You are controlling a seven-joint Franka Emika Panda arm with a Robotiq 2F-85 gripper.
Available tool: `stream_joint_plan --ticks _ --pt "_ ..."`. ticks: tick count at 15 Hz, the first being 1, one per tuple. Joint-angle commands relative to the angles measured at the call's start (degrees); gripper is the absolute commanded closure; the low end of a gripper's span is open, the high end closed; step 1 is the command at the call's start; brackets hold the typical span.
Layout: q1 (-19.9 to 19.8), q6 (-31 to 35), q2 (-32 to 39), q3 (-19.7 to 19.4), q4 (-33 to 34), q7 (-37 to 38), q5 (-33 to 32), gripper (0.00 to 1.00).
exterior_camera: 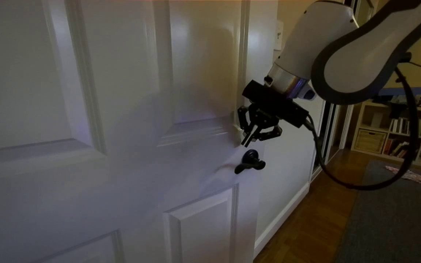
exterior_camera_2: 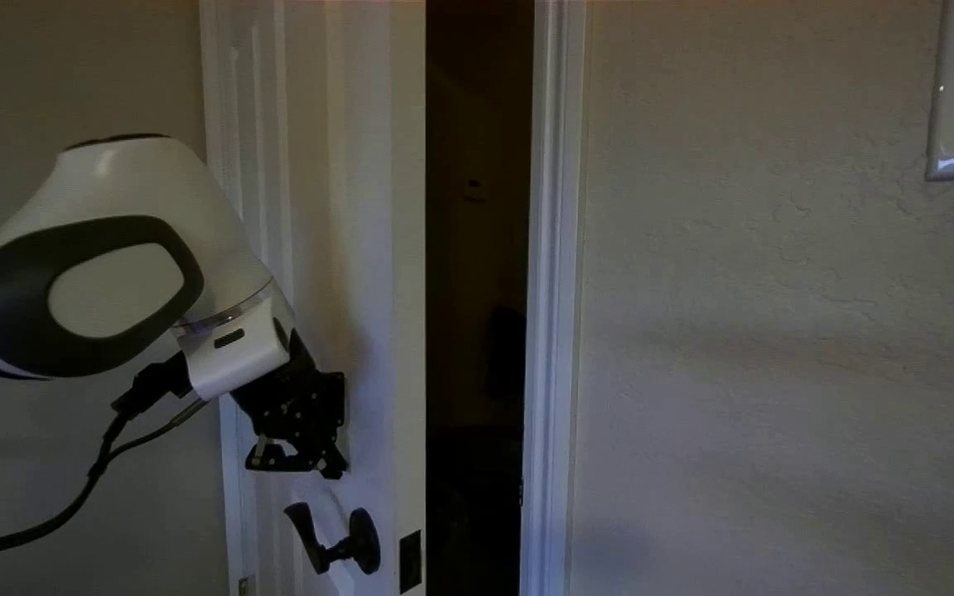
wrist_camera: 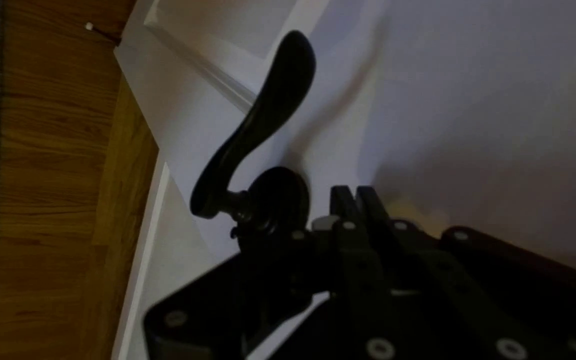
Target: Close the open door
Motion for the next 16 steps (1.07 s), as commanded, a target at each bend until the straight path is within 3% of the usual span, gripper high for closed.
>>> stream_joint_plan --ticks 1,8,16 --pt "5.16 5.72 1.73 -6.11 0.43 6.30 -3.49 0.93" --pt "11.64 9.30 5.87 -13.89 4.03 6.63 -2.92 0.93" --pt "11.41 8.16 12.04 -14.24 13.25 5.28 -1.92 0.93"
